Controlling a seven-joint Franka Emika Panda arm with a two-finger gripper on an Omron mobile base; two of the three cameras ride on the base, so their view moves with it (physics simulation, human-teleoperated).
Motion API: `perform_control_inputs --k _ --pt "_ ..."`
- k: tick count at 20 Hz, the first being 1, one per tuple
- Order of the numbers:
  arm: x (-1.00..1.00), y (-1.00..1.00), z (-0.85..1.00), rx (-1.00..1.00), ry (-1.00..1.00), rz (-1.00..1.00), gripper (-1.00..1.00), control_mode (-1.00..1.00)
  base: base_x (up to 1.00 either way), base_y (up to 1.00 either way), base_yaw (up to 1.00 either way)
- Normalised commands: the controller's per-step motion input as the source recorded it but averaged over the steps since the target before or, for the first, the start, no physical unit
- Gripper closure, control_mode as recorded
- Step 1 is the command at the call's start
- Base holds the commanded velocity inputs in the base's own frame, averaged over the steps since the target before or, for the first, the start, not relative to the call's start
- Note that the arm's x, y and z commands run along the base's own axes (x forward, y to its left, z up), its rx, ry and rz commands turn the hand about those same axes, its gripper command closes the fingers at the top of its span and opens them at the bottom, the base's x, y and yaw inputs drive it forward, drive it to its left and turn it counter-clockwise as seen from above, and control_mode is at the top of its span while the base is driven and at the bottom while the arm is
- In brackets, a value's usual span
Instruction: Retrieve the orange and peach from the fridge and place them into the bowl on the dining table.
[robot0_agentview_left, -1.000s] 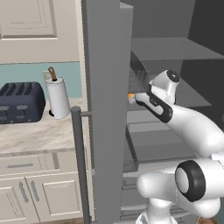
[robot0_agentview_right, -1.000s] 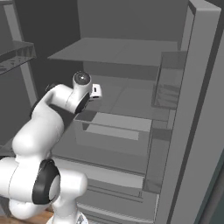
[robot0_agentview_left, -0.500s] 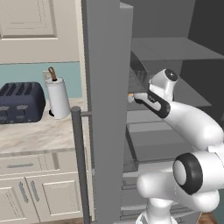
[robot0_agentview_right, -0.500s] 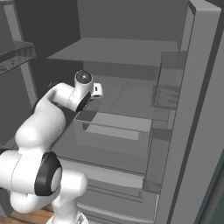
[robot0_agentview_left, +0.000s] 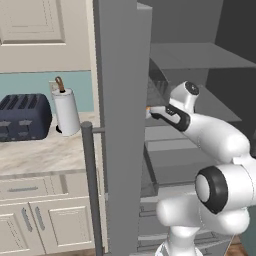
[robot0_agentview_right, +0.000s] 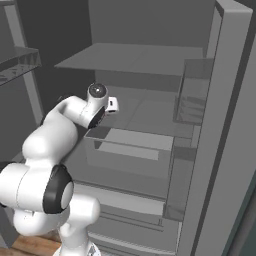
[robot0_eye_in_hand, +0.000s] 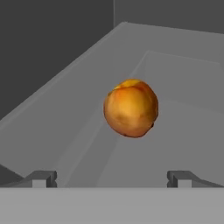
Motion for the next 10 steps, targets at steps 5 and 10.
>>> perform_control_inputs --k 5,10 --pt "0.26 0.0 -0.07 0.0 0.0 0.0 -1.0 -1.0 0.0 0.0 0.0" --pt "0.24 0.0 -0.07 0.0 0.0 0.0 -1.0 -1.0 0.0 0.0 0.0"
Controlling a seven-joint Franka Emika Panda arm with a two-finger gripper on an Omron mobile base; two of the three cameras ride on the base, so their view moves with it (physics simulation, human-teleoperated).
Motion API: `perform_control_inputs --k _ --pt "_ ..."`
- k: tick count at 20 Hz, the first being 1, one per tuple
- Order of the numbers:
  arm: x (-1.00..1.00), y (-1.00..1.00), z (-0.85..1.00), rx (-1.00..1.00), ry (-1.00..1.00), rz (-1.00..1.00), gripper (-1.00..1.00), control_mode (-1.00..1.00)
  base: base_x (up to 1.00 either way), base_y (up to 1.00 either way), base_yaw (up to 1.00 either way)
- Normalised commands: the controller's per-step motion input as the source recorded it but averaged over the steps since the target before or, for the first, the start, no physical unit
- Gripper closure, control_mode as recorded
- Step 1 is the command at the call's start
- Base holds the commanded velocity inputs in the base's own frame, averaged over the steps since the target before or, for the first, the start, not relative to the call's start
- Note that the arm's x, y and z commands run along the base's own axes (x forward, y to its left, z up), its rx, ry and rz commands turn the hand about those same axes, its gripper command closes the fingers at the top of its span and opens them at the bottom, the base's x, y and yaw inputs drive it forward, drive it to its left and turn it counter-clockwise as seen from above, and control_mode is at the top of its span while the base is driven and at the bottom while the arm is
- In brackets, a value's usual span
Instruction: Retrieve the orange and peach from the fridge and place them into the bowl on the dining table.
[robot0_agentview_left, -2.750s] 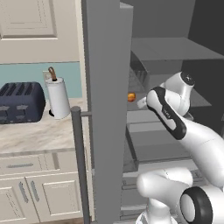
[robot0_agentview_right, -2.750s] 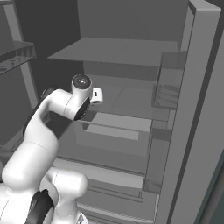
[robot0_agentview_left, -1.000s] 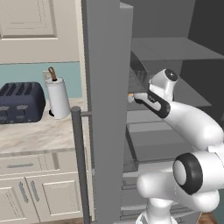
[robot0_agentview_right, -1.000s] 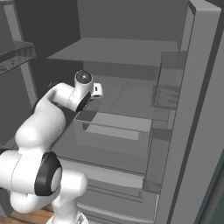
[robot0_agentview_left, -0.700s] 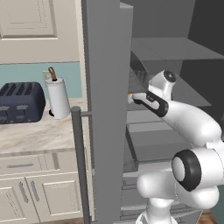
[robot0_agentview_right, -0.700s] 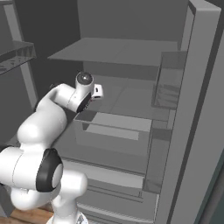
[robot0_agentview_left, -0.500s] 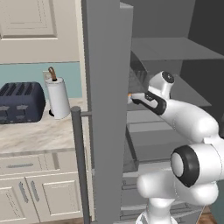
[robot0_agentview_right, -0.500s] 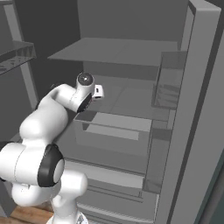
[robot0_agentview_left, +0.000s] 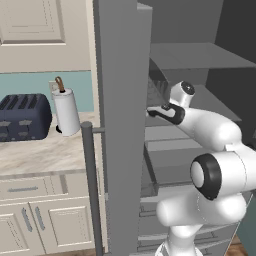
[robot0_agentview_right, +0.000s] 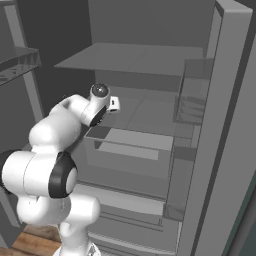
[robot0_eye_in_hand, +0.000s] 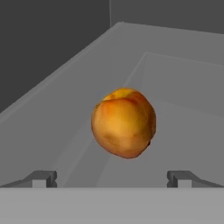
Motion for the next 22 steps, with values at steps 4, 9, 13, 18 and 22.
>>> perform_control_inputs --k 4,9,13,18,22 --pt "0.24 0.0 -0.08 0.0 0.0 0.0 -1.0 -1.0 0.0 0.0 0.0" --pt "0.24 0.0 -0.06 0.0 0.0 0.0 -1.0 -1.0 0.0 0.0 0.0" --pt "0.28 0.0 -0.09 0.0 0.0 0.0 -1.0 -1.0 0.0 0.0 0.0" --pt "0.24 0.0 -0.11 0.0 0.0 0.0 -1.0 -1.0 0.0 0.0 0.0" --pt "0.13 0.0 -0.12 0.0 0.0 0.0 -1.0 -1.0 0.0 0.0 0.0"
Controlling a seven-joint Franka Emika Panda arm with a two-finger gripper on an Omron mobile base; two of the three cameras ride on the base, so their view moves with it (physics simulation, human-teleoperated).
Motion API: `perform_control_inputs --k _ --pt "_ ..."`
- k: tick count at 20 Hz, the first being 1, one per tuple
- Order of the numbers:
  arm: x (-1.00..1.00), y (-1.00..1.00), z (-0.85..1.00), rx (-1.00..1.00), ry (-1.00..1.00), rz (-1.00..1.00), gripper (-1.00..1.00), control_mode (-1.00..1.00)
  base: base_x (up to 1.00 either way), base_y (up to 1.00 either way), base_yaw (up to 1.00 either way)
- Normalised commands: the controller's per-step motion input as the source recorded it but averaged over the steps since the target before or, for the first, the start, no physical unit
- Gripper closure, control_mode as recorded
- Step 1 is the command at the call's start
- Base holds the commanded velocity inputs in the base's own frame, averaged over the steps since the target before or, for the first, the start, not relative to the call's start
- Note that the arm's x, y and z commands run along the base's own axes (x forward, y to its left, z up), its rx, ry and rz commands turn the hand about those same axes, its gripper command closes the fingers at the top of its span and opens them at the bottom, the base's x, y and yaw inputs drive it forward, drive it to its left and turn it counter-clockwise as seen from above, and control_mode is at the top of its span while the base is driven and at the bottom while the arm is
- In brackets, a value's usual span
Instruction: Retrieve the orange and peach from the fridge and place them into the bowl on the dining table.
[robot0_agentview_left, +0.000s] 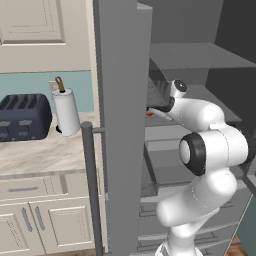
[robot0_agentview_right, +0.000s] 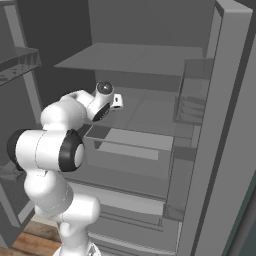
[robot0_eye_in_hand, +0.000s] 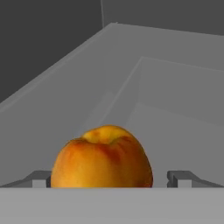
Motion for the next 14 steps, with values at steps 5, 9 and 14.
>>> perform_control_inputs --k 5,9,14 --pt "0.07 0.01 -0.14 0.0 0.0 0.0 -1.0 -1.0 0.0 0.0 0.0" --pt "0.0 0.04 -0.28 0.0 0.02 0.0 -1.0 -1.0 0.0 0.0 0.0" --pt "-0.06 0.05 -0.41 0.0 0.02 0.0 -1.0 -1.0 0.0 0.0 0.0"
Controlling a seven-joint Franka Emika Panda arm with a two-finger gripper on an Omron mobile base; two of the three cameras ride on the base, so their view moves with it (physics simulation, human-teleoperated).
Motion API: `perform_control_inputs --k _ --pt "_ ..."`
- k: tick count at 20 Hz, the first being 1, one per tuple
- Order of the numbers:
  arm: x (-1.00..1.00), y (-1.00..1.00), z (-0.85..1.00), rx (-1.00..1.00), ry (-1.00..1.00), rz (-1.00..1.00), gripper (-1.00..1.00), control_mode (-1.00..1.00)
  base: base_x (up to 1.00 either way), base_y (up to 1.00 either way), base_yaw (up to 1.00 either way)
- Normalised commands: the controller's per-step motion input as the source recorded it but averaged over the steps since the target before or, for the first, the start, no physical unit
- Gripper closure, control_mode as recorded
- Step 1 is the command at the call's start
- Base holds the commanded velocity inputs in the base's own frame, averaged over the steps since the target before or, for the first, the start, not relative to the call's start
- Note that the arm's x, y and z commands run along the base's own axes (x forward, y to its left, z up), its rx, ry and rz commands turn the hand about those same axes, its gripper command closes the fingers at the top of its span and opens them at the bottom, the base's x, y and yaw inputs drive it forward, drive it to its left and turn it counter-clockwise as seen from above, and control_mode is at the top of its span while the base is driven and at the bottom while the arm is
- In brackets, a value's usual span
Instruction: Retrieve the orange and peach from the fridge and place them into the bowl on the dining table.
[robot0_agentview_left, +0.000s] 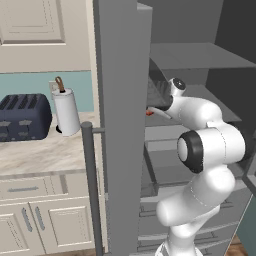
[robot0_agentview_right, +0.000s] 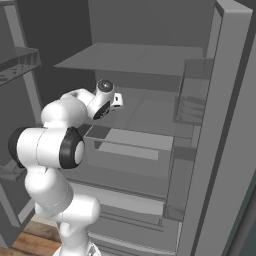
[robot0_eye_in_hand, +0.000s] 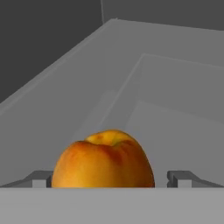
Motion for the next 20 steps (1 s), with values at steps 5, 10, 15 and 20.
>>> perform_control_inputs --k 5,10,15,20 --pt "-0.07 0.01 -0.38 0.0 0.01 0.0 -1.0 -1.0 0.0 0.0 0.0" --pt "-0.23 0.0 -0.43 0.0 0.05 -0.03 -1.0 -1.0 0.0 0.0 0.0" --pt "-0.24 0.0 -0.44 0.0 0.03 -0.03 -1.0 -1.0 0.0 0.0 0.0" --pt "0.0 0.04 -0.24 0.0 0.0 0.0 -1.0 -1.0 0.0 0.0 0.0"
